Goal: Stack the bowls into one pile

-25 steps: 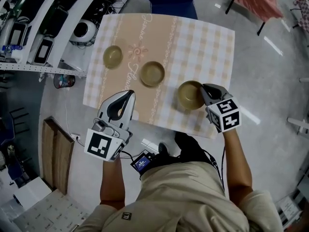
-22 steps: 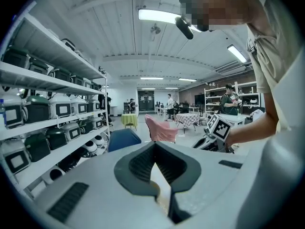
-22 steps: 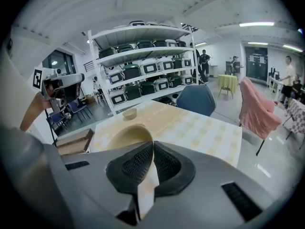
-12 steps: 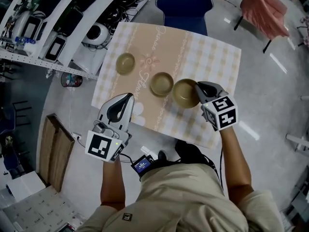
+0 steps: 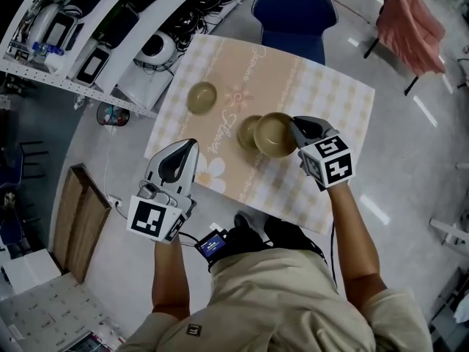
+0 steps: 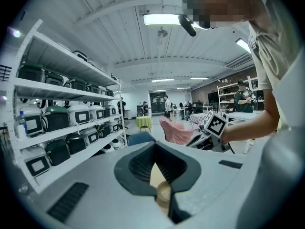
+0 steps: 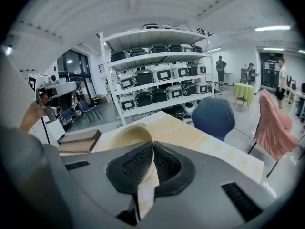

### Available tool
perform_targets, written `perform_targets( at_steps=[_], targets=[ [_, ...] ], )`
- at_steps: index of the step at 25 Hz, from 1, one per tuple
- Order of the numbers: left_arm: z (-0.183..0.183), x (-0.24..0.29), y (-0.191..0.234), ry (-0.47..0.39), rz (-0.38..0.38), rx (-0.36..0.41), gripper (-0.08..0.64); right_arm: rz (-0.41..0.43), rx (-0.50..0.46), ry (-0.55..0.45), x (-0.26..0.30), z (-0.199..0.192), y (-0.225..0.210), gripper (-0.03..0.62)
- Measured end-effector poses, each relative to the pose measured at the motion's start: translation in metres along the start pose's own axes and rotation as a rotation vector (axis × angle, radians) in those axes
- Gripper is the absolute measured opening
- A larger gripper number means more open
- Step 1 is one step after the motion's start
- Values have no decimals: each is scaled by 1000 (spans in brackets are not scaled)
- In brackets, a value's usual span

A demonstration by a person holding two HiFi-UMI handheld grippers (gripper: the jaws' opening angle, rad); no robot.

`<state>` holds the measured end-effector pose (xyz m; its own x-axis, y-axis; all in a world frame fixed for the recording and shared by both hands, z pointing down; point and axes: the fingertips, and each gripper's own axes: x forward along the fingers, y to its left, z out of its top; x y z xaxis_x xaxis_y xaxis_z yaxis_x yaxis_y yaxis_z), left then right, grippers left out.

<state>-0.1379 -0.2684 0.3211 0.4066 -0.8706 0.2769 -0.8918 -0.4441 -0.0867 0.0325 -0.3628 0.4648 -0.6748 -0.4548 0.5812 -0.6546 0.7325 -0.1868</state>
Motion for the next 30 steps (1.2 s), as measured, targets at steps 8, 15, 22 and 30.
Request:
perform_targets(
  at_steps=[8,15,22,30],
  targets=[
    [-25,2,42,6,29,-30,6,4,10,60,48,-7,8,12],
    [-64,28,91,27,0,-65,6,-22,61,137,95,-38,9,13],
    [-101,67,133,73,-16,-60,6,-49,94,191,125,-56,4,12],
    [-141,100,165,119,-11,-55,6,-53,58,276,147,-76,6,14]
  ],
)
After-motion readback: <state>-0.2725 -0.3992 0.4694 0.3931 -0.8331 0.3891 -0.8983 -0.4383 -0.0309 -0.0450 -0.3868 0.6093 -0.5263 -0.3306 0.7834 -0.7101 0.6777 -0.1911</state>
